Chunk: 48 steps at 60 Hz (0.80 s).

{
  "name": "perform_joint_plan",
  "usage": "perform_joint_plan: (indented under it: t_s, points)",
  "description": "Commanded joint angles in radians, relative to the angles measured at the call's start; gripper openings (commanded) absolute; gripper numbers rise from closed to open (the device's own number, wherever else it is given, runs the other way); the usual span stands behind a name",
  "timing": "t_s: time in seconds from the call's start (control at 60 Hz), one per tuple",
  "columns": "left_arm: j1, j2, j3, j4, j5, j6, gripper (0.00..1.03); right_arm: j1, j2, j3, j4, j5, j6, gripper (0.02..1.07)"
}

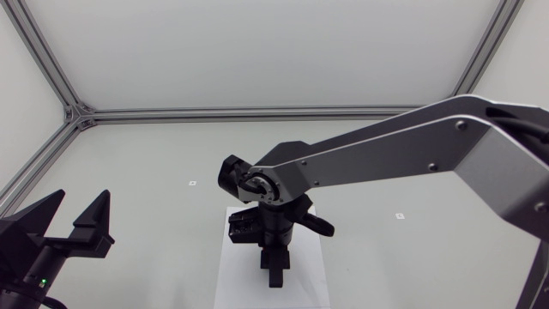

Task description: Pick up the orange 2x2 brick with the right arm and stack it on top of the green 2x2 brick in the center

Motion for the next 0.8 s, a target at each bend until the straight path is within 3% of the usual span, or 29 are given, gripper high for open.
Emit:
perform_joint_plan:
  t_s: [0.0,0.333,0.6,0.783]
  points:
    - [0.005,-0.008,-0.041,-0.013,0.004,0.013,0.99,-0.005,0.009,-0.03,-0.015,-0.002,-0.018,0.45]
    - [0.005,-0.008,-0.041,-0.015,0.004,0.013,0.99,-0.005,0.014,-0.024,-0.015,0.0,-0.018,0.69]
    - [0.005,-0.008,-0.041,-0.015,0.004,0.013,0.99,-0.007,0.005,-0.026,-0.015,0.007,-0.018,1.02]
    - [0.005,-0.008,-0.041,-0.015,0.004,0.013,0.99,-0.004,-0.04,-0.029,-0.024,0.009,-0.02,1.03]
